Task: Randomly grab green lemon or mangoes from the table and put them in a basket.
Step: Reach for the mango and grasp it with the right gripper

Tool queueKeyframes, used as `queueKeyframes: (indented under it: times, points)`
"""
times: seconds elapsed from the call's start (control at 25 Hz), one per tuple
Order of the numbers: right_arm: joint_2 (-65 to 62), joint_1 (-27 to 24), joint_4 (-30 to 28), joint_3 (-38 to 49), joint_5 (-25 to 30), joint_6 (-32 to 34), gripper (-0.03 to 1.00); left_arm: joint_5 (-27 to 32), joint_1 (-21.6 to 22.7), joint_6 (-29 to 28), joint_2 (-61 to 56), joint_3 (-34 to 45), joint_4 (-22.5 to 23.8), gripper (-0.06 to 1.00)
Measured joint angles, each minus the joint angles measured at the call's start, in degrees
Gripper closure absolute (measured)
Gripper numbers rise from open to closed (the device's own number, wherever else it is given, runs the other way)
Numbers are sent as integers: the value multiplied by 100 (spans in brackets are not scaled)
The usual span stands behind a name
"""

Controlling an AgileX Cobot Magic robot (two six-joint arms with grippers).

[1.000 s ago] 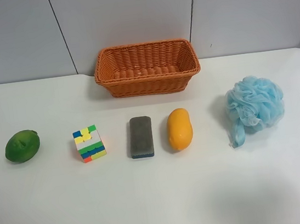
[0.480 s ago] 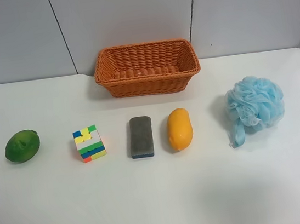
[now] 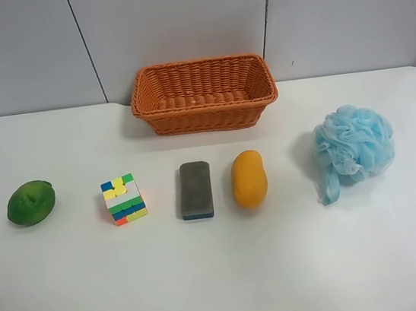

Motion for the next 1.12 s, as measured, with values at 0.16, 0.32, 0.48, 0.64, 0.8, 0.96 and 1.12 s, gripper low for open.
queueKeyframes:
  times: [0.16,0.32,0.48,0.64,0.8,0.96,1.12]
  points:
    - [1251,776,-48,-498,-32,111,-2,0,0,0,0,0,0,-5]
    - [2353,1293,-48,-972,-53,492,-2,0,0,0,0,0,0,-5]
    - [3265,1567,-48,-1269,-168,1002,-2,0,0,0,0,0,0,-5]
    - [4025,1733,-48,-1360,-427,1471,-2,0,0,0,0,0,0,-5]
    - [4694,1894,-48,-1360,-730,1911,-2,0,0,0,0,0,0,-5]
    - [5222,1948,-131,-1361,-1152,2320,-2,0,0,0,0,0,0,-5]
    - [5622,1955,-418,-1361,-1544,2741,-2,0,0,0,0,0,0,-5]
